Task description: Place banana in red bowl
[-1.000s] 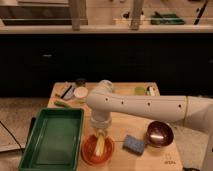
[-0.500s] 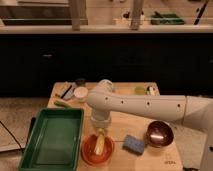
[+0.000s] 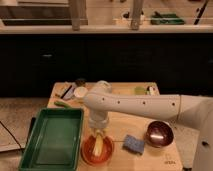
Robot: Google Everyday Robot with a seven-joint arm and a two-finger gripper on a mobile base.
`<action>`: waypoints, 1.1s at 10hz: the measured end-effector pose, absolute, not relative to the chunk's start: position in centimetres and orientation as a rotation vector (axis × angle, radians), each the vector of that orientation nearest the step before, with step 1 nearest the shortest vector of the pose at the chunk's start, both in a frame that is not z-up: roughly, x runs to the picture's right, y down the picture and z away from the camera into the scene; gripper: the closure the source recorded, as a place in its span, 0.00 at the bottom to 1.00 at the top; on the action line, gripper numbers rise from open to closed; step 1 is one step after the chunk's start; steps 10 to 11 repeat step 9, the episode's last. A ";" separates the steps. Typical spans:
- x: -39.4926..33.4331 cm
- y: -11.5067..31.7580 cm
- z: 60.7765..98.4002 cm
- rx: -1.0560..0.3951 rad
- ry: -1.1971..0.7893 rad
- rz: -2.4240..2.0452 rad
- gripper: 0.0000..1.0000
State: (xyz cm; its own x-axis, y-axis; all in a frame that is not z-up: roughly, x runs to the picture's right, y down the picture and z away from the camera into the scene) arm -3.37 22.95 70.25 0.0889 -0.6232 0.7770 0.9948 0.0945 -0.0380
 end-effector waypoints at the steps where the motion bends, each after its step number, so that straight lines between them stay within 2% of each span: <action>1: -3.5 23.0 70.2 -0.682 -0.695 -1.361 0.30; 2: -3.7 23.2 70.1 -0.681 -0.699 -1.368 0.22; 3: -3.7 23.2 69.9 -0.680 -0.700 -1.372 0.20; 11: -2.5 22.6 69.3 -0.662 -0.685 -1.355 0.20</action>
